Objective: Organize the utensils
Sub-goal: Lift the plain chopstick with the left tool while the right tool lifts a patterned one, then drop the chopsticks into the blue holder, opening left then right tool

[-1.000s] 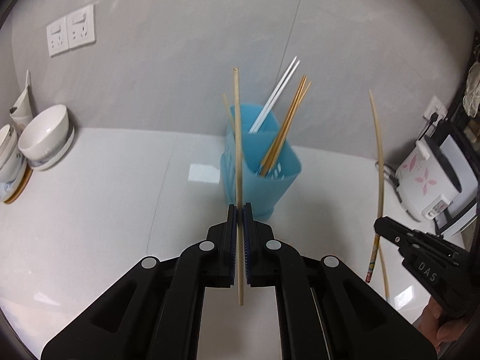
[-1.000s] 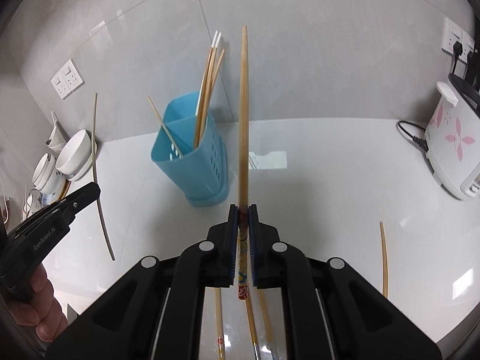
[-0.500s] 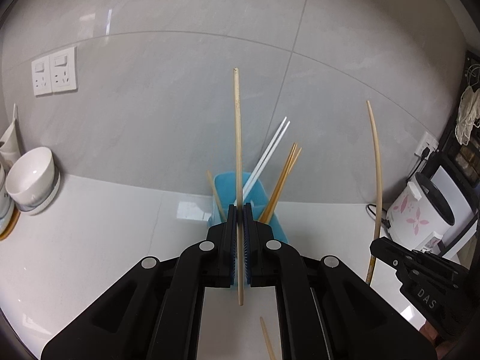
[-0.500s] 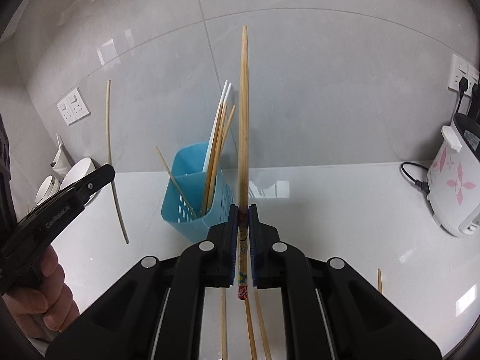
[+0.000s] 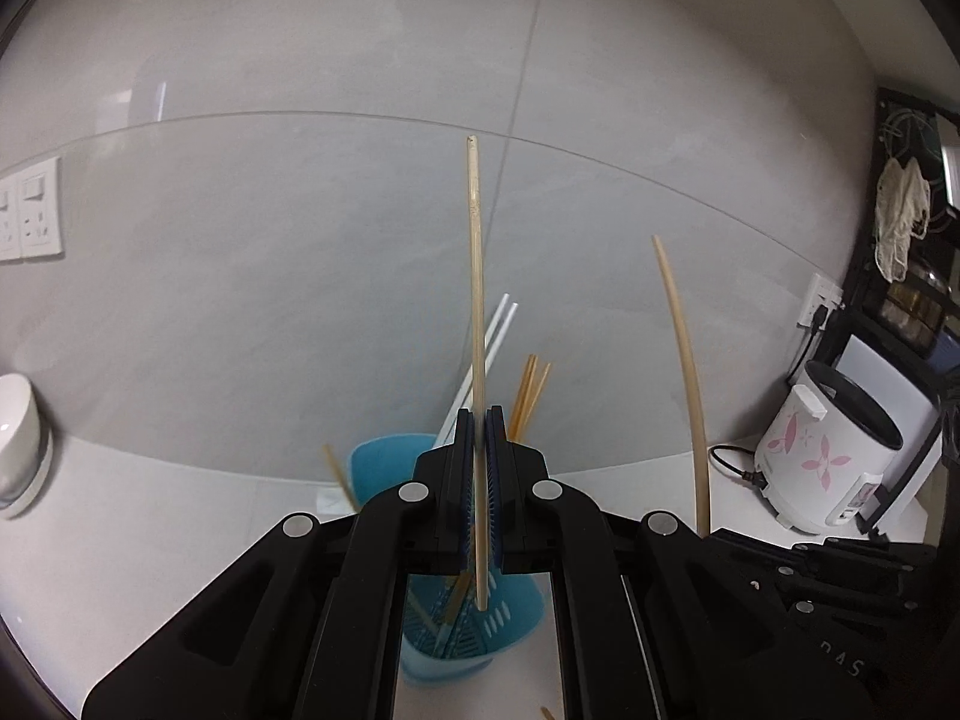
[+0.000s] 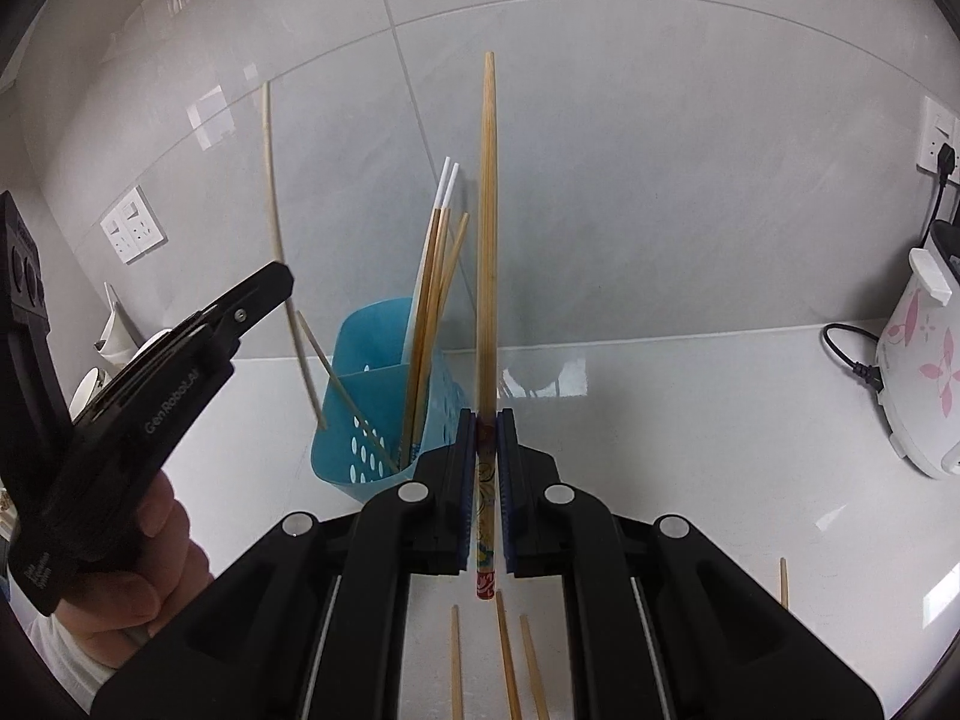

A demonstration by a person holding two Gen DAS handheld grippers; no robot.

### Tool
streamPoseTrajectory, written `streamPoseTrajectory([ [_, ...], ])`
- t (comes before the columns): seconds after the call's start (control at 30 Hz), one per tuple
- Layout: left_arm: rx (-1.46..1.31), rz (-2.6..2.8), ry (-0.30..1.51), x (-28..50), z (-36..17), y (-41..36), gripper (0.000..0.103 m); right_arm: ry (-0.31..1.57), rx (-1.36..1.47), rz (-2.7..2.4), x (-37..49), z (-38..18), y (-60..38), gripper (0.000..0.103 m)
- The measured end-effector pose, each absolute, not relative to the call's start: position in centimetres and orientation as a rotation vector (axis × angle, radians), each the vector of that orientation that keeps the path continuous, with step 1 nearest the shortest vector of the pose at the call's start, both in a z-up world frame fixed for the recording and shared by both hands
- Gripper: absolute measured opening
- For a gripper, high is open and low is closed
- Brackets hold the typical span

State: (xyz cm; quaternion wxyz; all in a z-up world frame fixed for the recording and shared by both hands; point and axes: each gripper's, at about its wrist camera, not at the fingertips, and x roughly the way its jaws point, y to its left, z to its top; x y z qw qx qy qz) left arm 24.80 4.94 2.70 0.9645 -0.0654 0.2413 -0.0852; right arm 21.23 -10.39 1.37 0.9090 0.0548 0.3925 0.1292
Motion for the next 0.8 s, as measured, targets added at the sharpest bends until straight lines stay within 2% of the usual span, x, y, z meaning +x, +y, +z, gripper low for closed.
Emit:
streamPoseTrajectory([
  [0.43,-0.076,-0.194,0.544,27.5,-1.9,3.6,0.004,0.849,0.127,0.248,22.1,-0.4,-10.6,0.006],
  [0.8,-0.073,-0.204,0.615,28.2,-3.7,4.1,0.006,0.864,0.112,0.26,22.4,-0.8,-9.6,0.006],
])
